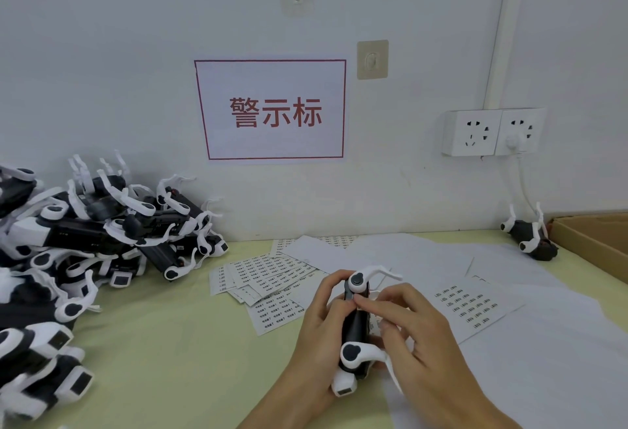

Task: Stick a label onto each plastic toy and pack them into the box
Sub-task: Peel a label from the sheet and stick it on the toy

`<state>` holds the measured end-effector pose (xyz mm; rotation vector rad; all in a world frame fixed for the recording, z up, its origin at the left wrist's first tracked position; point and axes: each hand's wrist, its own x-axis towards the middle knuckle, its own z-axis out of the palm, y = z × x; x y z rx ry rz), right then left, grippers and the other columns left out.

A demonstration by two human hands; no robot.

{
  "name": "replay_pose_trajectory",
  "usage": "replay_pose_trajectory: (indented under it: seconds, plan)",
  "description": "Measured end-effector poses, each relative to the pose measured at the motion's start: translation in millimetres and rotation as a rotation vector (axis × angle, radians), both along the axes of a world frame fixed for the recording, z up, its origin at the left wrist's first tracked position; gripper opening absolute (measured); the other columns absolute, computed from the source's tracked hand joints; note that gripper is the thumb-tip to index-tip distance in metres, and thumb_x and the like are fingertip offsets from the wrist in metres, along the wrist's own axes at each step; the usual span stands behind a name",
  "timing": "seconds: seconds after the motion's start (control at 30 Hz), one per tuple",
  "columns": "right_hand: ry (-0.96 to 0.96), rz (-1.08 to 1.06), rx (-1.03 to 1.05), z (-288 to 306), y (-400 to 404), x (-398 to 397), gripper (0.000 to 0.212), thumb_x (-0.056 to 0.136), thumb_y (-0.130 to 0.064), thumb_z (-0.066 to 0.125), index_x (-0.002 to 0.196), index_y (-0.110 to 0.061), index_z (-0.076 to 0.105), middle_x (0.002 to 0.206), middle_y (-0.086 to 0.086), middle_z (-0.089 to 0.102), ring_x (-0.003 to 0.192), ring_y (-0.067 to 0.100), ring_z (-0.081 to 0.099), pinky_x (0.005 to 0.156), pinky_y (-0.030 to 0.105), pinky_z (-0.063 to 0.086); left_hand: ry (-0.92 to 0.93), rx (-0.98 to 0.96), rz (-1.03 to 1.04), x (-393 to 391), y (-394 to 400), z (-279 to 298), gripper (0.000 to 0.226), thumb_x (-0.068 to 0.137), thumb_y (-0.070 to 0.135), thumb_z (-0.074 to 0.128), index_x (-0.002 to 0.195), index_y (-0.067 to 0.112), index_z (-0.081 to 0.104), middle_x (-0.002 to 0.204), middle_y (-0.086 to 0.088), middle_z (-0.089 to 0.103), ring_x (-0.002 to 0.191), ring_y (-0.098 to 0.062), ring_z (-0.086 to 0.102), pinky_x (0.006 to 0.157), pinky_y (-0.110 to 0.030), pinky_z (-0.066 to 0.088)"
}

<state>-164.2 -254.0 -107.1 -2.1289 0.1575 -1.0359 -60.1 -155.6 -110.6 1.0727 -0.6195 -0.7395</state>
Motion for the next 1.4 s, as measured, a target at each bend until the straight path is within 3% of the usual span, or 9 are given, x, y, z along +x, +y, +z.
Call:
replay_pose_trajectory:
  seconds: [0.27, 0.47, 0.63, 0.77, 0.87, 0.93, 1.17, 1.27, 1.4]
  plan:
    - [-0.065, 0.039, -0.037, 1.0, -1.0, 2.4, 0.050, 0.079, -0.020, 0.036, 0.101, -0.026, 0.080, 0.104, -0.015, 0.065, 0.100, 0.006, 0.065, 0.081, 0.017, 0.051, 0.071, -0.020, 0.022, 1.3, -1.3, -0.1, 0.035, 0.093, 0.005, 0.048, 0.116, 0.026, 0.064, 0.101, -0.018, 0.067, 0.084, -0.028, 0.058, 0.065, -0.032, 0.049]
    - [-0.166, 0.030, 0.126, 3.0, -3.1, -0.8, 0.040, 0.074, 0.004, 0.043, 0.070, -0.020, 0.074, 0.094, -0.011, 0.068, 0.093, 0.011, 0.067, 0.072, 0.014, 0.051, 0.169, -0.116, -0.048, 0.5, 1.9, 3.0, 0.033, 0.087, 0.010, 0.060, 0.117, 0.022, 0.061, 0.100, -0.018, 0.067, 0.071, -0.033, 0.066, 0.065, -0.037, 0.054]
    - [-0.116, -0.108, 0.279, 4.0, -6.7, -4.0, 0.019, 0.080, -0.021, 0.053, 0.098, -0.026, 0.057, 0.105, -0.015, 0.055, 0.108, 0.007, 0.054, 0.080, 0.026, 0.042, 0.113, -0.090, -0.070, 0.8, 5.4, 4.5, 0.043, 0.083, 0.012, 0.069, 0.123, 0.026, 0.061, 0.119, -0.023, 0.064, 0.067, -0.041, 0.068, 0.064, -0.042, 0.057]
    - [0.017, 0.086, 0.544, 7.3, -6.0, -5.2, 0.043, 0.087, -0.043, 0.070, 0.125, -0.041, 0.052, 0.121, -0.024, 0.057, 0.114, 0.001, 0.058, 0.088, 0.024, 0.047, 0.060, -0.095, -0.152, 0.0, 4.3, 4.7, 0.045, 0.084, 0.009, 0.066, 0.128, 0.021, 0.063, 0.129, -0.025, 0.061, 0.097, -0.043, 0.067, 0.079, -0.044, 0.058]
    - [0.040, 0.299, 0.655, 8.9, -6.1, -5.1, 0.036, 0.088, -0.023, 0.070, 0.123, -0.024, 0.063, 0.111, 0.002, 0.071, 0.099, 0.019, 0.070, 0.076, 0.027, 0.056, 0.003, -0.126, -0.212, -0.7, 3.9, 3.6, 0.049, 0.088, 0.006, 0.061, 0.136, 0.013, 0.058, 0.136, -0.024, 0.057, 0.126, -0.041, 0.056, 0.105, -0.044, 0.046]
    - [0.027, 0.288, 0.603, 10.2, -6.4, -4.8, 0.017, 0.091, -0.011, 0.065, 0.108, -0.014, 0.068, 0.095, 0.011, 0.071, 0.086, 0.021, 0.070, 0.069, 0.024, 0.055, -0.004, -0.118, -0.231, 0.1, 3.8, 3.4, 0.051, 0.086, 0.008, 0.063, 0.136, 0.016, 0.059, 0.137, -0.021, 0.058, 0.129, -0.040, 0.053, 0.109, -0.043, 0.043]
    - [-0.029, 0.118, 0.590, 8.9, -13.0, 0.3, 0.011, 0.090, -0.012, 0.068, 0.092, -0.023, 0.069, 0.094, -0.003, 0.073, 0.077, 0.010, 0.071, 0.059, 0.020, 0.054, 0.178, -0.130, -0.245, 6.4, 5.9, 1.5, 0.053, 0.081, 0.020, 0.064, 0.133, 0.030, 0.063, 0.133, -0.019, 0.062, 0.113, -0.041, 0.063, 0.091, -0.042, 0.049]
    - [-0.084, -0.006, 0.678, 5.9, -20.0, 0.5, 0.013, 0.088, -0.022, 0.070, 0.094, -0.032, 0.064, 0.090, -0.010, 0.071, 0.078, 0.008, 0.071, 0.057, 0.020, 0.054, 0.270, -0.127, -0.142, 9.3, 6.7, 2.0, 0.058, 0.071, 0.019, 0.072, 0.128, 0.017, 0.064, 0.128, -0.026, 0.062, 0.116, -0.048, 0.060, 0.088, -0.048, 0.047]
    - [-0.106, -0.091, 0.710, -0.7, -26.9, 2.2, 0.020, 0.088, -0.027, 0.070, 0.104, -0.037, 0.062, 0.093, -0.020, 0.067, 0.084, 0.003, 0.068, 0.055, 0.017, 0.053, 0.297, -0.167, -0.033, 7.9, 4.9, 2.1, 0.036, 0.076, 0.013, 0.071, 0.111, 0.011, 0.064, 0.108, -0.018, 0.066, 0.086, -0.031, 0.064, 0.066, -0.038, 0.049]
